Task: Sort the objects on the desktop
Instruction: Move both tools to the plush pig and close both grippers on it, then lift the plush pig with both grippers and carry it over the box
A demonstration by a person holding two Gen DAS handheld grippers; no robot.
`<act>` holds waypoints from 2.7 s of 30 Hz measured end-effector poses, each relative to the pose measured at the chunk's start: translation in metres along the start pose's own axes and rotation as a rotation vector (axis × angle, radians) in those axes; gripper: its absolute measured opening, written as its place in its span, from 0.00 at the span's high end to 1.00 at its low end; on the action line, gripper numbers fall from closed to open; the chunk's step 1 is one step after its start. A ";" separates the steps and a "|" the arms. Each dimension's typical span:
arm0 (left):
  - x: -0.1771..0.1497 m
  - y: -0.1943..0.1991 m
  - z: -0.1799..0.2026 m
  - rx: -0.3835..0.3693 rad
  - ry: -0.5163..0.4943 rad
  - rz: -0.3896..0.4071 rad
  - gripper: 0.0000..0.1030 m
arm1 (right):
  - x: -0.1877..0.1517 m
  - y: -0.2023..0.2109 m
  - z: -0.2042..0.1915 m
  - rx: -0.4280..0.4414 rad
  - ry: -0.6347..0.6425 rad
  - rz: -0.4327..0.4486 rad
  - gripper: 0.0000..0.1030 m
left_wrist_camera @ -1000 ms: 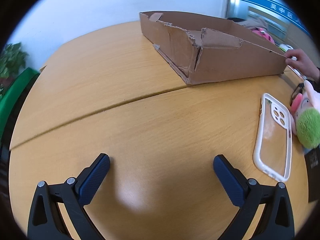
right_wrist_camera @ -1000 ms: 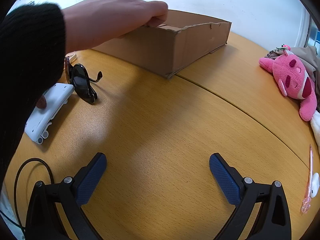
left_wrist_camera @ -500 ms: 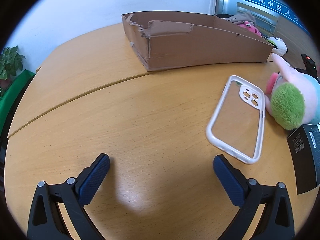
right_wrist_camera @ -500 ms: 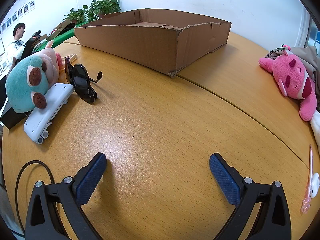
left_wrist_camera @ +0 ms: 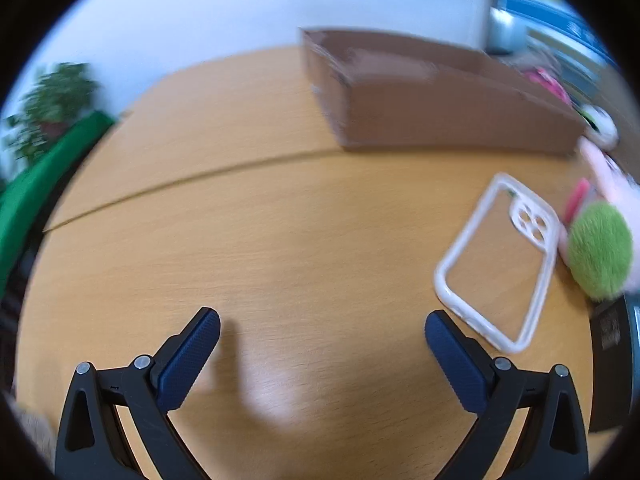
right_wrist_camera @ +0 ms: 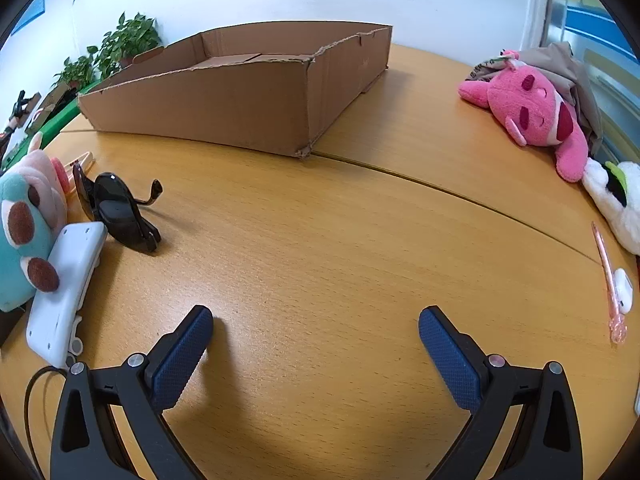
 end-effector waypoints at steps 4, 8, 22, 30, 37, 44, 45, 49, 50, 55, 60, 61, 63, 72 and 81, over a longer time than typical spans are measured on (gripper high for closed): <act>-0.001 0.061 0.015 0.009 0.070 0.180 0.02 | 0.005 -0.002 -0.005 -0.067 -0.112 -0.047 0.00; -0.011 0.118 0.060 -0.026 0.006 0.295 0.01 | 0.003 0.032 -0.040 -0.083 -0.163 0.031 0.00; -0.027 0.128 0.199 -0.249 -0.119 0.235 0.01 | 0.022 0.155 -0.213 -0.085 0.011 0.259 0.00; -0.026 0.130 0.209 -0.291 -0.115 0.192 0.72 | 0.027 0.159 -0.232 -0.082 0.011 0.246 0.50; -0.016 0.103 0.205 -0.310 -0.035 0.107 0.19 | 0.026 0.155 -0.227 0.026 0.049 0.286 0.00; -0.006 0.070 0.195 -0.328 0.004 0.045 0.19 | 0.033 0.112 -0.211 0.130 0.064 0.191 0.00; -0.004 0.062 0.193 -0.329 0.008 0.028 0.19 | 0.034 0.105 -0.208 0.146 0.052 0.176 0.00; -0.002 0.037 0.182 -0.380 0.057 -0.049 0.19 | 0.038 0.079 -0.213 0.256 0.030 0.146 0.00; -0.001 0.034 0.178 -0.414 0.074 -0.058 0.19 | 0.039 0.072 -0.219 0.269 0.043 0.133 0.00; 0.000 0.021 0.164 -0.508 0.111 -0.107 0.17 | 0.042 0.051 -0.233 0.229 0.069 0.095 0.00; -0.006 0.022 0.170 -0.527 0.062 -0.110 0.20 | 0.043 0.045 -0.226 0.217 -0.006 0.107 0.10; -0.007 0.024 0.171 -0.524 0.056 -0.104 0.22 | 0.042 0.045 -0.228 0.206 -0.008 0.111 0.12; -0.006 0.029 0.172 -0.521 0.051 -0.093 0.24 | 0.040 0.050 -0.232 0.193 -0.012 0.126 0.14; 0.036 0.035 0.153 -0.453 0.136 0.027 0.25 | 0.040 0.056 -0.288 0.333 0.098 0.139 0.08; 0.007 0.032 0.119 -0.476 0.284 -0.138 0.25 | 0.034 0.081 -0.257 0.391 0.007 0.248 0.08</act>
Point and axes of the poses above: each gripper's, at about its wrist camera, not at the fingertips, and y roughly against the way its jaws point, z to its right, x to its top, the point moved 1 cm from there along -y, roughly the way its jaws point, and after that the axes turned 10 degrees about y, right-handed, at the moved point
